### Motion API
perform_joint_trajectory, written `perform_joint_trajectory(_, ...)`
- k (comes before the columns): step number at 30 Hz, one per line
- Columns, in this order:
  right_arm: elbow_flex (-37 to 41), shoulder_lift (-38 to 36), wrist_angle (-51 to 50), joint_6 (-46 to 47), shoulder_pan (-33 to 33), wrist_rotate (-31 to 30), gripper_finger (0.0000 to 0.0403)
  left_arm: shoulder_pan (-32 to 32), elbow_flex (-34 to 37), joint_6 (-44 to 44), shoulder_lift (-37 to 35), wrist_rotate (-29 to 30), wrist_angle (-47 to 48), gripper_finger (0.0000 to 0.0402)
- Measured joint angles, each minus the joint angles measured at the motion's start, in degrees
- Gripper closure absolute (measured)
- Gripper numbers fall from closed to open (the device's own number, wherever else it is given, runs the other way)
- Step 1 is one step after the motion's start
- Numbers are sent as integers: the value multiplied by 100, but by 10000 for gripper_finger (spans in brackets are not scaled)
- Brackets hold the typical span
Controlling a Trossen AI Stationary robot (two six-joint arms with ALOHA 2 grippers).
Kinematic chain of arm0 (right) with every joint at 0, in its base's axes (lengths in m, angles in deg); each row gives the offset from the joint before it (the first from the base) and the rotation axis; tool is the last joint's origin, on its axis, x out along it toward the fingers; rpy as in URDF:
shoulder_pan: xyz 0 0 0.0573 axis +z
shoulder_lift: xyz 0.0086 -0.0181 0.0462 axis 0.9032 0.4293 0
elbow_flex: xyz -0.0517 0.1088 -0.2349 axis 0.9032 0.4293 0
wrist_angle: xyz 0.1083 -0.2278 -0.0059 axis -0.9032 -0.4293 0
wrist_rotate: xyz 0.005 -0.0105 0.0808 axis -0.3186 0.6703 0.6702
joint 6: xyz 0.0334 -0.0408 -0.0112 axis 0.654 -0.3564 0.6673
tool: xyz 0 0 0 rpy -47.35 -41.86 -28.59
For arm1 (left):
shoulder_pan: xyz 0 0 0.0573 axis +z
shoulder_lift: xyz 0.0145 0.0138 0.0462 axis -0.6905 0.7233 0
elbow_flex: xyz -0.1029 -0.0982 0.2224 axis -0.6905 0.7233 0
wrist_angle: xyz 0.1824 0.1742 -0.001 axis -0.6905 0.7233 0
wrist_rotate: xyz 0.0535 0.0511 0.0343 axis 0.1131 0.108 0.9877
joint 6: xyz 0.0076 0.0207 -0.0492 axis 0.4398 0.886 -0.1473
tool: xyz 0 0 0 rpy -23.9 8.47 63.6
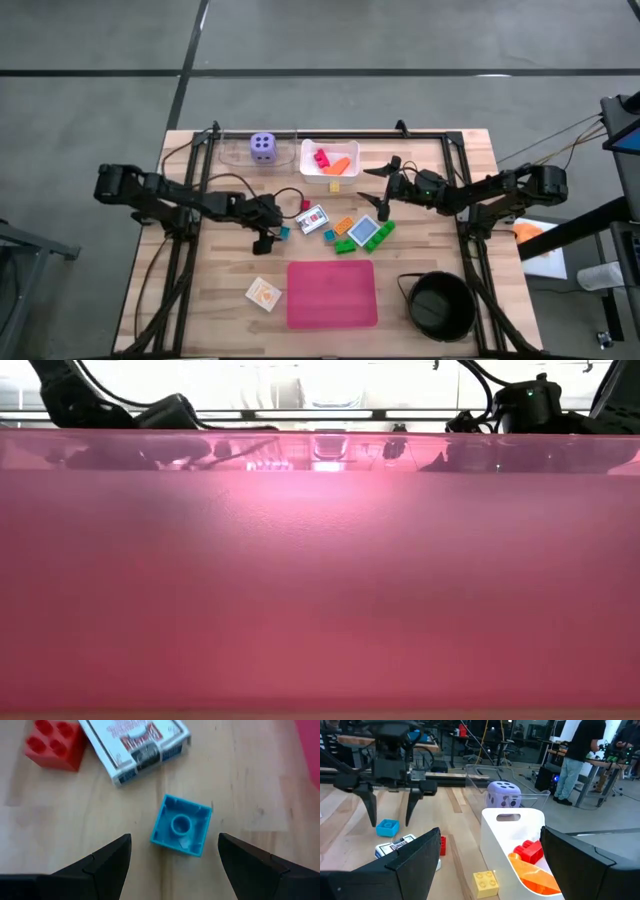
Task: Pick & Place Toys
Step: Put the left blue four stud game piece into the white bin
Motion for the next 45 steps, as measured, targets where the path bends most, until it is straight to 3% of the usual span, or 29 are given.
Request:
perform_joint_trajectory(12,0,0,-19,2,0,0,64,0,-245,389,600,64,-194,108)
perform_joint_trajectory(16,0,0,-19,2,0,0,64,-2,-243,388,537,94,-176,155)
perform_joint_trajectory(22,0,0,-19,2,0,0,64,-2,-232,393,462,150,-98,265)
perform_joint_trajectory(35,0,0,-19,2,0,0,64,7,-212,401,313,213,-95,268)
perform_joint_trajectory(42,0,0,-19,2,0,0,64,16,-133,404,-464,293,-199,268)
perform_joint_trajectory(45,0,0,-17,2,0,0,64,33,55,383,-860,277,-754,268)
